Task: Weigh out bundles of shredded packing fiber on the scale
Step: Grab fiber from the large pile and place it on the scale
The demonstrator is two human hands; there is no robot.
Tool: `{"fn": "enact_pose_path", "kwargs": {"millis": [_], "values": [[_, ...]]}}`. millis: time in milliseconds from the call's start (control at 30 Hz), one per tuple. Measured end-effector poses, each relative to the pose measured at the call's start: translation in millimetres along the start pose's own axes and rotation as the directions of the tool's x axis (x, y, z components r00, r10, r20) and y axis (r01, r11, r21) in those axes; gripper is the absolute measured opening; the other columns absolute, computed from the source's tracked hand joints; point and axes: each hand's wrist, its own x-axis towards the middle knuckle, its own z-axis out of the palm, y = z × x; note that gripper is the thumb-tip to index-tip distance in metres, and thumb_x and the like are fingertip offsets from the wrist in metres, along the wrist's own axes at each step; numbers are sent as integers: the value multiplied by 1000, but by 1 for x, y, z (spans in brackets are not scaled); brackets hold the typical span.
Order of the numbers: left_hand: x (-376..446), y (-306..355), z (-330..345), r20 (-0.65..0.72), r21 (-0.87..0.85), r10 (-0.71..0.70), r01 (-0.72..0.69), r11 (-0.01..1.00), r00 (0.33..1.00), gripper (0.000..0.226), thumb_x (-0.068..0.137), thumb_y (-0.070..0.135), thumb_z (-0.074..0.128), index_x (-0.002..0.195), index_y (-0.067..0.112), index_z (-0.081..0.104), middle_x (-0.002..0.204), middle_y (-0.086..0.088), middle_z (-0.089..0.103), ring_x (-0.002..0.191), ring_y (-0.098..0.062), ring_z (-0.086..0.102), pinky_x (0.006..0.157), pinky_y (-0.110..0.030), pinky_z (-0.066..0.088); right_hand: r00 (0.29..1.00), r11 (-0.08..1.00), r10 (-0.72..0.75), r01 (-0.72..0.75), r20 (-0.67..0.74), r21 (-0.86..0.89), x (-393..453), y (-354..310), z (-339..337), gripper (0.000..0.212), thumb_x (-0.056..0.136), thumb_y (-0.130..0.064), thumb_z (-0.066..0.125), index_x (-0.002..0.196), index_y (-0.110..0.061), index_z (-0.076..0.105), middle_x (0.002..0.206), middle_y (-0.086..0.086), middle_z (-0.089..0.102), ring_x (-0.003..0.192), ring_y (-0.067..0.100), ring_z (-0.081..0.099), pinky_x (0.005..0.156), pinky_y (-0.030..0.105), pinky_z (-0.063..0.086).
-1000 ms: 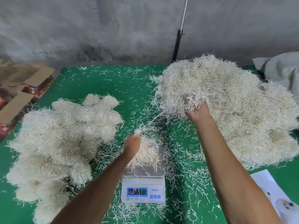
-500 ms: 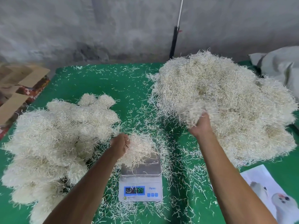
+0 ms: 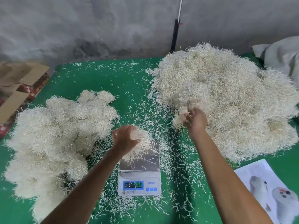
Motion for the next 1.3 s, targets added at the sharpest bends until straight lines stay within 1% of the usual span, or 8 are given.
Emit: {"fn": "enact_pose_path", "kwargs": {"millis": [200, 367, 500, 600, 667, 833, 1000, 1300], "values": [[-6, -12, 5, -128, 102, 39, -26, 994, 991, 84, 73, 68, 72, 141, 30, 41, 147, 0, 45, 135, -21, 40, 109, -43, 22, 986, 908, 137, -87, 94, -410, -25, 87, 3, 27, 106, -10, 50, 132, -5, 55, 123, 20, 63, 99, 23, 63, 95, 42, 59], [-18, -30, 6, 253, -79, 30, -10, 997, 967, 80, 78, 60, 75, 145, 29, 45, 157, -6, 36, 143, -28, 34, 119, -57, 24, 932, 694, 214, 64, 291, -717, -49, 128, 15, 25, 107, -25, 52, 130, -17, 54, 110, 5, 64, 85, 19, 62, 78, 32, 61], [-30, -39, -4, 207, -327, 152, -78, 942, 967, 54, 81, 64, 69, 123, 32, 65, 149, 3, 49, 133, -10, 45, 117, -49, 30, 951, 728, 139, 92, 277, -680, -52, 135, 15, 31, 108, -37, 49, 126, -15, 60, 100, 10, 68, 85, 25, 61, 82, 46, 58], [-35, -36, -17, 72, -537, 132, -73, 840, 989, 45, 89, 57, 61, 122, 26, 66, 133, 3, 63, 121, -9, 59, 106, -47, 47, 963, 751, 38, 149, 268, -643, -51, 135, 14, 33, 108, -33, 50, 127, -8, 62, 112, 14, 69, 96, 22, 66, 82, 34, 57], [-38, -37, -23, -22, -589, 82, -80, 804, 996, 46, 94, 51, 57, 130, 22, 61, 132, -2, 64, 120, -13, 61, 101, -44, 52, 961, 751, -6, 188, 277, -633, -52, 136, 11, 28, 108, -29, 50, 119, -7, 63, 95, 8, 65, 68, 8, 59, 59, 21, 49], [-43, -51, -18, 3, -540, -13, 12, 842, 1000, 55, 96, 54, 54, 140, 20, 52, 145, -8, 54, 130, -15, 50, 106, -34, 40, 953, 710, -43, 240, 299, -662, -51, 141, 6, 28, 108, -32, 49, 115, -8, 61, 78, -4, 52, 64, 9, 49, 58, 18, 44], [-47, -62, -6, -22, -539, -30, 14, 842, 999, 56, 96, 53, 56, 137, 16, 53, 139, -11, 58, 126, -17, 54, 102, -31, 45, 949, 723, -77, 264, 306, -638, -55, 142, 6, 21, 107, -33, 52, 116, -15, 60, 103, 1, 67, 94, 10, 65, 80, 20, 54], [-45, -69, -4, -16, -614, -85, 58, 787, 996, 59, 93, 55, 59, 137, 16, 53, 139, -11, 57, 123, -22, 56, 102, -42, 49, 942, 739, -91, 281, 323, -612, -58, 143, 11, 13, 107, -29, 53, 108, -19, 61, 98, 3, 67, 84, 13, 63, 69, 20, 54]]}}
